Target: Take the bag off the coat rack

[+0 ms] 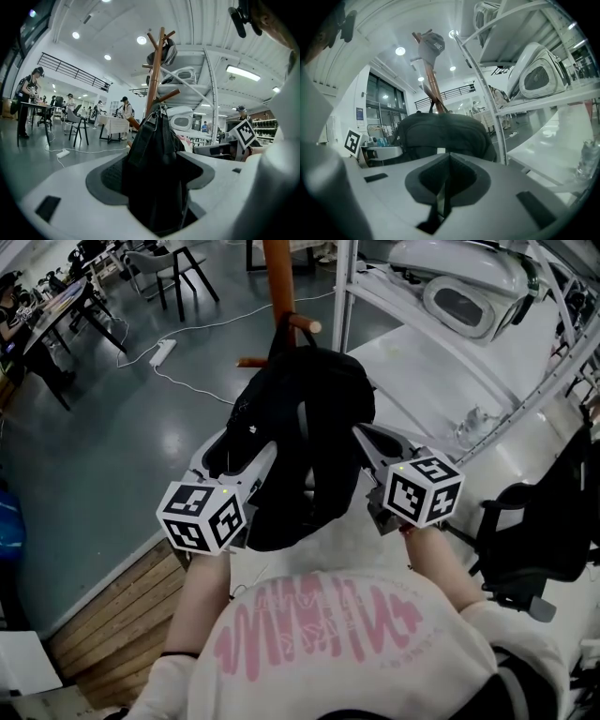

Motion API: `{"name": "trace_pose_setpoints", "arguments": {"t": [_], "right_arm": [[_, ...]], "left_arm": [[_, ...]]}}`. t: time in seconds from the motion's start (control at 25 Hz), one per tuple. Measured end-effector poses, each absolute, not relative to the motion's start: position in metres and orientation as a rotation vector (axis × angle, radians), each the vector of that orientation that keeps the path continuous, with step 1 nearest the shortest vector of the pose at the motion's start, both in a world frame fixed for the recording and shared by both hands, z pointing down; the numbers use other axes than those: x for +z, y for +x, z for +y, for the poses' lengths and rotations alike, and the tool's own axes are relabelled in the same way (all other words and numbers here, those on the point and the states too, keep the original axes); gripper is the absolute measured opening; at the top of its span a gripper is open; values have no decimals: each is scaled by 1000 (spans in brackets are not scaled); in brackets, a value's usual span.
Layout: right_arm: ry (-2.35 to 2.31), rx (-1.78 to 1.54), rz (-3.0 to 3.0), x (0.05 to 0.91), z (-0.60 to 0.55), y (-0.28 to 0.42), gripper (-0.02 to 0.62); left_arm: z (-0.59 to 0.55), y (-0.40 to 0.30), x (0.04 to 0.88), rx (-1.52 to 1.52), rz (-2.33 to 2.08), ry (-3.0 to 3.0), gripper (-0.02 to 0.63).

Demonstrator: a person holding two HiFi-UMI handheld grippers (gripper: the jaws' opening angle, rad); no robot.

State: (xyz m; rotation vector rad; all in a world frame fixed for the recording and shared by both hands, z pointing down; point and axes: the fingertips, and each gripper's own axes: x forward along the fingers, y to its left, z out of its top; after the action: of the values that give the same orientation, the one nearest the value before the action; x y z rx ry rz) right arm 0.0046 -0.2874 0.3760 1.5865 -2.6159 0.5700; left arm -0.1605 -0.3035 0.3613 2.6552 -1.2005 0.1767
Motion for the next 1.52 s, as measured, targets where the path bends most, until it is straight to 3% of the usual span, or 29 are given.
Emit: {"name": "trace_pose_setpoints", "arguments": {"t": [0.2,0.76,1.32,1.52], "right_arm": [[1577,577,-2597,382,-288,12,6],[1434,538,-2619,372,-325,32,6],[1481,477,-2567,377,-356,64,7],[1426,460,-2640,373,-356,55,134]], "left_arm": [[-306,-162,364,135,-1225,2625,310],[-305,-162,369,223,-1333,2614,176],[-308,-163,371,227,-1390,2575,166],[-308,-161,369,222,-1400,2569,166]]}}
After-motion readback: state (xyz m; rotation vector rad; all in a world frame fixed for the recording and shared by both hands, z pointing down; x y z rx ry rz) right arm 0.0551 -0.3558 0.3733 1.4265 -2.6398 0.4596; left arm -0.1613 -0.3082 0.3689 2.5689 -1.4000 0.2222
